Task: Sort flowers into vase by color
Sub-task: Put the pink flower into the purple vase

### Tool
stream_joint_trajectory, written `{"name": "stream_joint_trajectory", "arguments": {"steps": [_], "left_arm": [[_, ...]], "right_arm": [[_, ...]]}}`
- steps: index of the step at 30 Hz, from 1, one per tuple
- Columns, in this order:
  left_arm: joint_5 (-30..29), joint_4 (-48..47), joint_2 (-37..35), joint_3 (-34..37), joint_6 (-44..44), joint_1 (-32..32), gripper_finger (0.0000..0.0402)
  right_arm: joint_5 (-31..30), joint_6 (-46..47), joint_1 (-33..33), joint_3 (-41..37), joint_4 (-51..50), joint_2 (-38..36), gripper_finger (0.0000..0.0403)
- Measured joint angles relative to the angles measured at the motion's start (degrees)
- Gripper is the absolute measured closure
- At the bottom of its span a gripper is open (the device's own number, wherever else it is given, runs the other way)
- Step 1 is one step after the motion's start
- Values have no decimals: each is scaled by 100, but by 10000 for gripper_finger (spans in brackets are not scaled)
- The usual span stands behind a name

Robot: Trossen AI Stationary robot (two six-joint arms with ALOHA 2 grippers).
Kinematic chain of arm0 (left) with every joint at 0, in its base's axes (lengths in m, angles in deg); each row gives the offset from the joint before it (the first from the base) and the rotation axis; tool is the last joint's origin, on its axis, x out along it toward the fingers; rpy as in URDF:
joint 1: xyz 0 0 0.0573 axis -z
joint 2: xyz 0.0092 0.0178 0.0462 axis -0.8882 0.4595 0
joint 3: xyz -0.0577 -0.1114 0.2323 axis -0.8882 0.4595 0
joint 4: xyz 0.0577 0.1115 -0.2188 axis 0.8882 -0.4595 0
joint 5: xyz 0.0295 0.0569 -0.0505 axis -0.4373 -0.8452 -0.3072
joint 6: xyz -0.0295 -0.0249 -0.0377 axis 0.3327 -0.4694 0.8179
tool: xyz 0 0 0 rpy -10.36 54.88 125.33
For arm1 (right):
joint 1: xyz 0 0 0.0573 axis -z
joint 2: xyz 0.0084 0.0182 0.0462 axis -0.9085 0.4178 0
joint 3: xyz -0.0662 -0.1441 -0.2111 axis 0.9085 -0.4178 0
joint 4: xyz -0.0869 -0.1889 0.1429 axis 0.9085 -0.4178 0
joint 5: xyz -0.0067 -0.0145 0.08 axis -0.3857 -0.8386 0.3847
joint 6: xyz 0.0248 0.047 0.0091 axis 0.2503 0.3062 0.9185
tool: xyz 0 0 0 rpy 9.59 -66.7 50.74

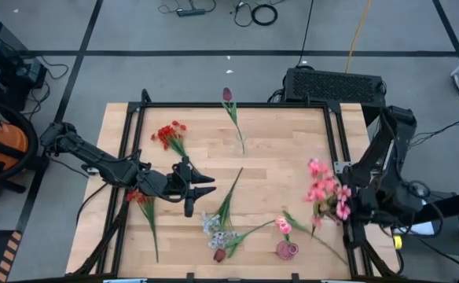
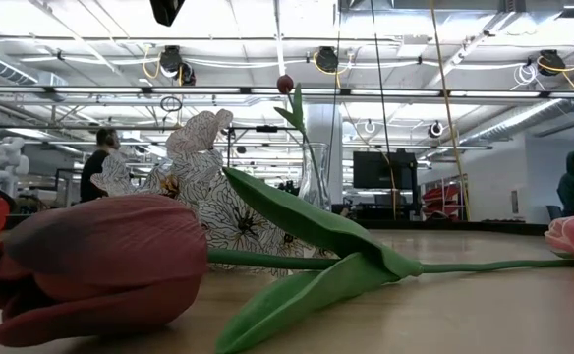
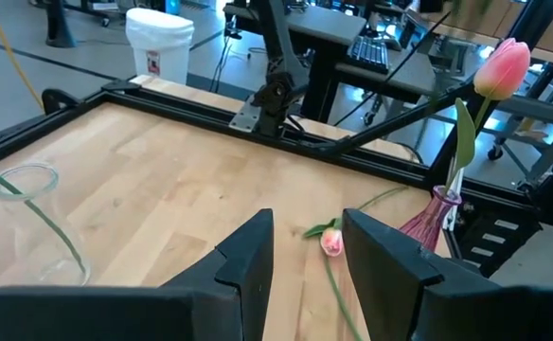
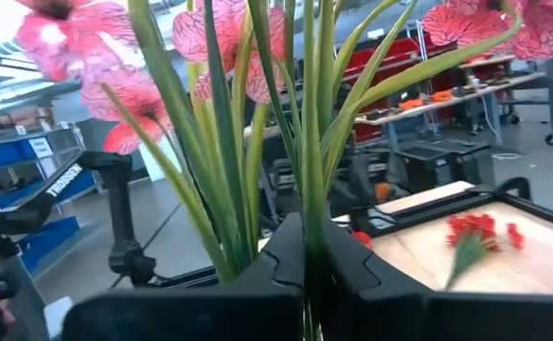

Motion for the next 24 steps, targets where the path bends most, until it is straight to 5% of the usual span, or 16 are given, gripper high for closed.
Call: {"name": "stream_joint_trajectory", "arguments": {"steps": [8, 24], "left_arm": [[-174, 0, 0, 0, -14, 0, 268], [-188, 2, 0, 0, -24, -2, 268]], "right_arm": [[1335, -2207, 113, -2, 3119, 860, 402], [1192, -2038, 283, -2, 3236, 1614, 402]]}}
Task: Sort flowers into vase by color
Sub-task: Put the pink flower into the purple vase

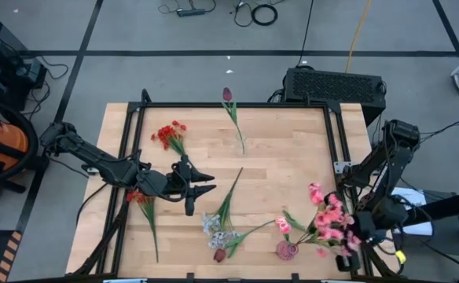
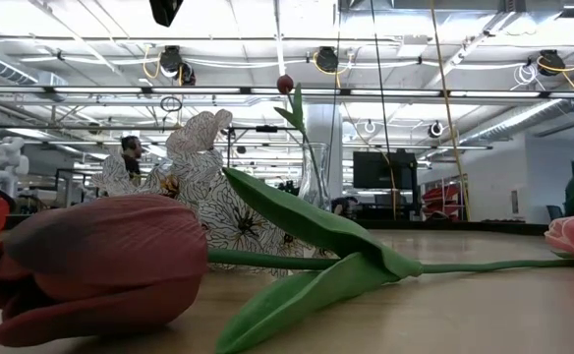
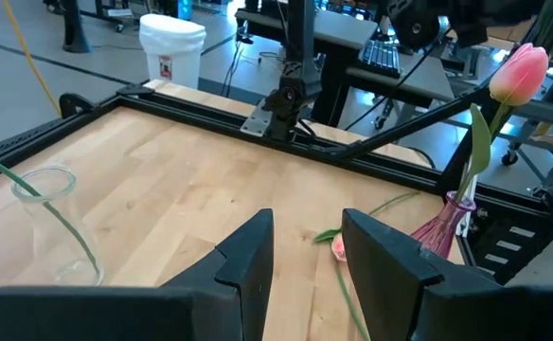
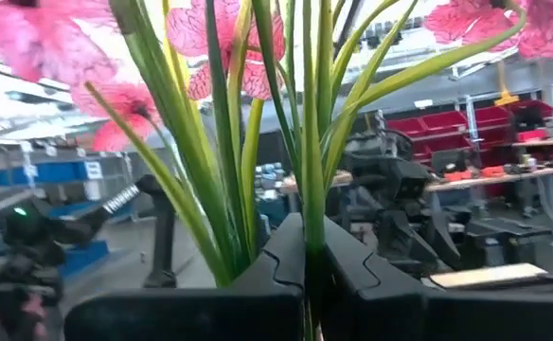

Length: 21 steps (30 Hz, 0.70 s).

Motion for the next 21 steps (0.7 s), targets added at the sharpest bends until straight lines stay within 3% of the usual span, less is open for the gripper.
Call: {"name": "stream_joint_trajectory", "arguments": {"steps": [10, 21], "left_arm": [[0, -2, 0, 0, 16, 0, 268], [0, -2, 0, 0, 20, 0, 268]], "right_arm": [[-886, 298, 34, -2, -48, 666, 402], [-1243, 721, 34, -4, -104, 1018, 399]]}}
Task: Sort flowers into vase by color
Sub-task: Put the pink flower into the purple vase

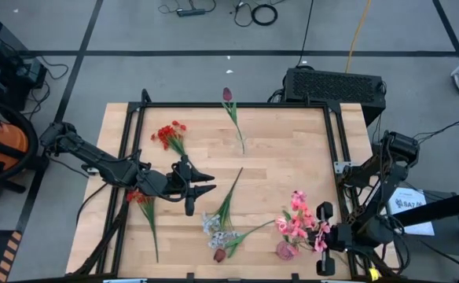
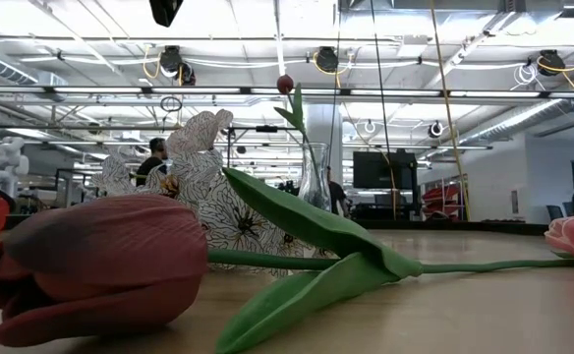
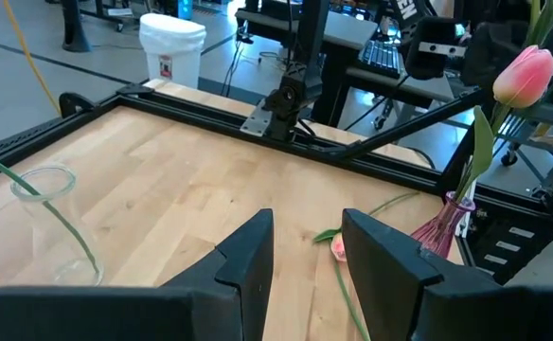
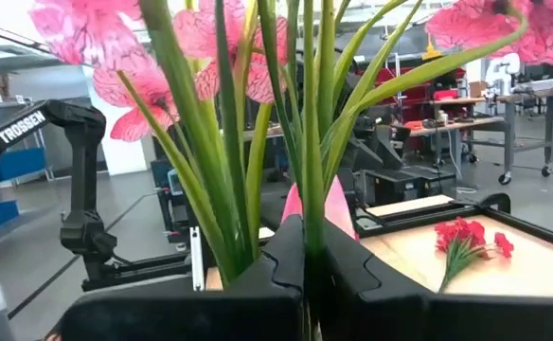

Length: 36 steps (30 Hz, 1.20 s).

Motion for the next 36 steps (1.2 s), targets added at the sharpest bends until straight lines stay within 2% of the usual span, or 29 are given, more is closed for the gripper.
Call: {"name": "stream_joint_trajectory", "arguments": {"steps": [5, 15, 25, 36], "left_arm": [[0, 0, 0, 0, 0, 0, 268], [0, 0, 0, 0, 0, 0, 268], [0, -2, 0, 0, 4, 0, 268], [0, -1, 0, 0, 4, 0, 268]], "right_arm": [[-85, 284, 0, 0, -442, 45, 392], [-138, 1512, 0, -2, -1784, 47, 390], [-129, 1535, 0, -2, -1863, 47, 387], [-146, 1374, -33, -2, -1841, 8, 342]]}}
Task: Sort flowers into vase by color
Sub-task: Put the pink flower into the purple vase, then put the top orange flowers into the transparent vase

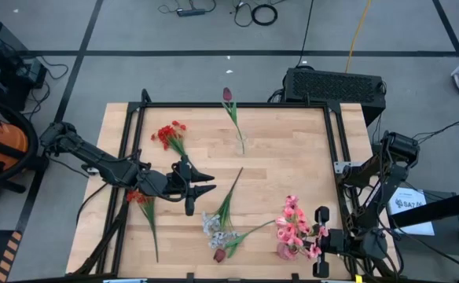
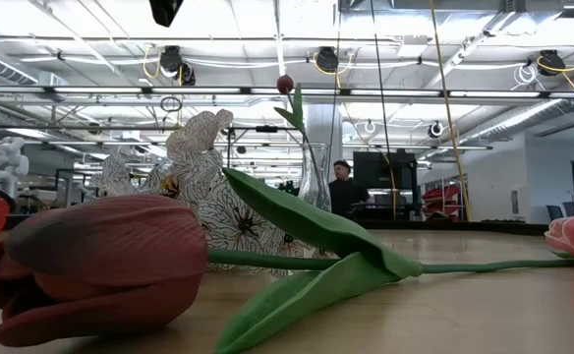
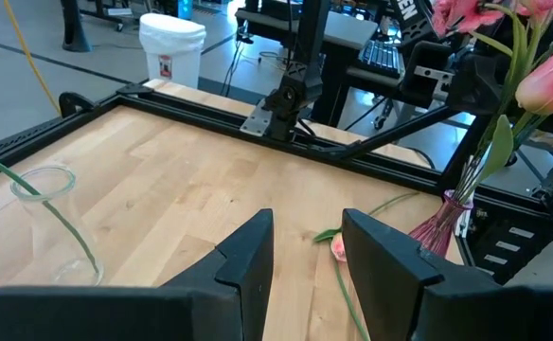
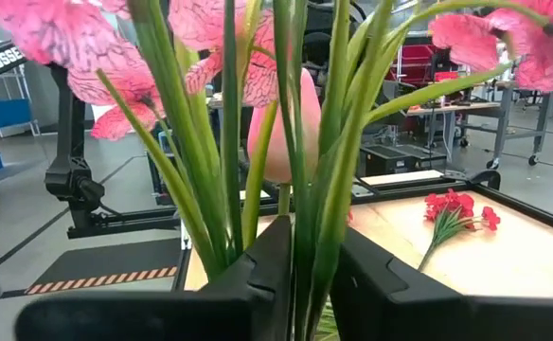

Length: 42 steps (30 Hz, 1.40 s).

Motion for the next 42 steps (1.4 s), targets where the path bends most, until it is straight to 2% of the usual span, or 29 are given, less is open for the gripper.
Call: {"name": "stream_joint_trajectory", "arguments": {"steps": [7, 15, 23, 30, 34, 42], "left_arm": [[0, -1, 0, 0, 0, 0, 268], [0, 1, 0, 0, -2, 1, 268], [0, 0, 0, 0, -2, 1, 268], [0, -1, 0, 0, -2, 0, 268], [0, -1, 0, 0, -2, 2, 268], [0, -4, 0, 0, -3, 2, 268]], "right_arm": [[-11, -66, -5, 0, -20, -215, 314], [-21, -104, -188, 0, -429, -928, 282], [97, 1169, -247, 0, -1968, -1425, 253], [1584, 2873, -42, 0, -3429, -1475, 239], [2282, 3469, 93, 0, -4012, -1484, 242], [3212, 4359, 164, 0, -5178, -2004, 259]]}}
